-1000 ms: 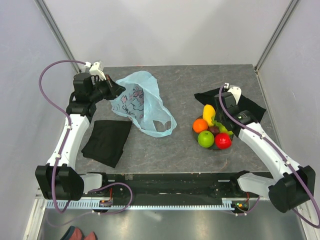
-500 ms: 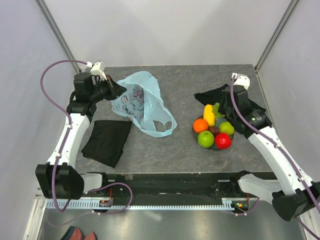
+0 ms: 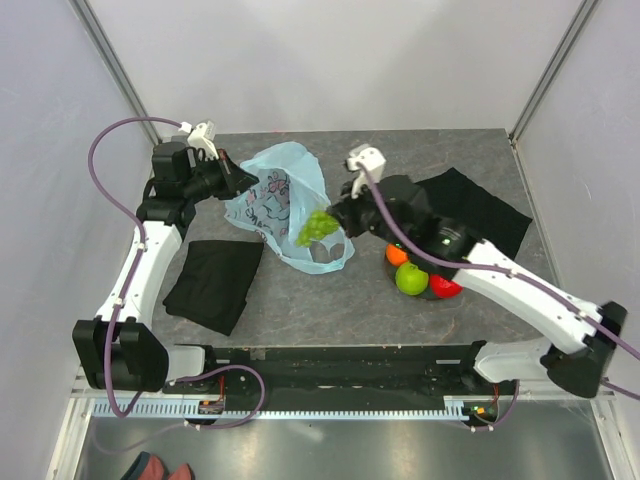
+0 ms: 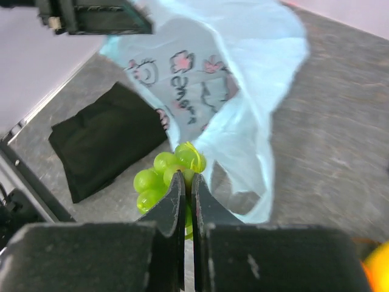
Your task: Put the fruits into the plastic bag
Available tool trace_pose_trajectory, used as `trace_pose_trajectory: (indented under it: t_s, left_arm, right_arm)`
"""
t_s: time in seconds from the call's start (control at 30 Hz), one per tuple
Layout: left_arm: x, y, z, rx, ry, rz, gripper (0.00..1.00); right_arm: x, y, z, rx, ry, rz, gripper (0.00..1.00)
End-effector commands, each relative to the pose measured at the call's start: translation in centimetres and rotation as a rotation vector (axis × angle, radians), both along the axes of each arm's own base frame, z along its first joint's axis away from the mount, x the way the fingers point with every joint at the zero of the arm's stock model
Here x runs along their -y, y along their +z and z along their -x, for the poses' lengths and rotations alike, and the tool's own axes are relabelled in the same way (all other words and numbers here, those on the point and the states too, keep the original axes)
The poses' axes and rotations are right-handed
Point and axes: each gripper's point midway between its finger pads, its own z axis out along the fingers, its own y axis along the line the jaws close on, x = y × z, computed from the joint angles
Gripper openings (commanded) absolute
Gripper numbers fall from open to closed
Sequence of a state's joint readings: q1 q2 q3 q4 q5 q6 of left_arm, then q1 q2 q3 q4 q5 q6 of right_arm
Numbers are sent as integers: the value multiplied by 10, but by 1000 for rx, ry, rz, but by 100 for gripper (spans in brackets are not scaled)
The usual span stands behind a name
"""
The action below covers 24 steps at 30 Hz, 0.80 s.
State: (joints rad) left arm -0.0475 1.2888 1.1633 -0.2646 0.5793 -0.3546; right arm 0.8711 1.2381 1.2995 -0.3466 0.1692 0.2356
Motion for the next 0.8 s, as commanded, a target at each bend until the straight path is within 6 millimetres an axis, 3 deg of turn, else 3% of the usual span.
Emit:
trace_pose_trajectory:
  t_s: [0.0,0.03,0.07,0.13,0.17,0.23,0.27,0.33,0.37,0.43,0.47,0.53,0.57,0.63,0.77]
  left_arm:
    - [5,19,1,59,-49,-11,2]
    - [6,19,0,62,-52,-11,2]
    - [6,19,1,60,-59,-8,2]
    - [7,20,2,61,-61,-6,2]
    - [7,21,2,63,-64,-3,2]
    - [8,20,2,57,-68,-1,1]
    - [10,20,3,57,-75,4,2]
    - [11,21,4,59,-80,5,2]
    - [12,20,4,56,-81,3,2]
    - [12,20,4,58,-82,3,2]
    - [13,19,4,56,-84,2,2]
    - [14,20,4,58,-90,3,2]
    - [15,22,6,63,-96,4,1]
    - [16,22,7,65,-98,3,1]
    - [16,23,7,69,-100,2,1]
  right_arm:
    - [-51,25,-7,82,113,-41,0]
    - [-58,28,-8,85,124,-43,0]
    - [-67,15,-14,65,126,-20,0]
    - [-74,14,-22,72,116,-11,0]
    - [-82,3,-28,61,117,11,0]
    - [-90,6,-37,80,110,16,0]
    - [-97,-7,-44,73,110,46,0]
    - [-107,-1,-53,98,114,44,0]
    - [-115,-15,-60,90,119,74,0]
    - [-122,-11,-72,112,100,77,0]
    - [-129,-27,-78,99,100,104,0]
    - [-133,-25,-92,115,77,108,0]
    - [-138,-38,-98,105,69,129,0]
    - [-140,-38,-110,124,38,130,0]
    - [-141,-59,-132,146,-48,158,0]
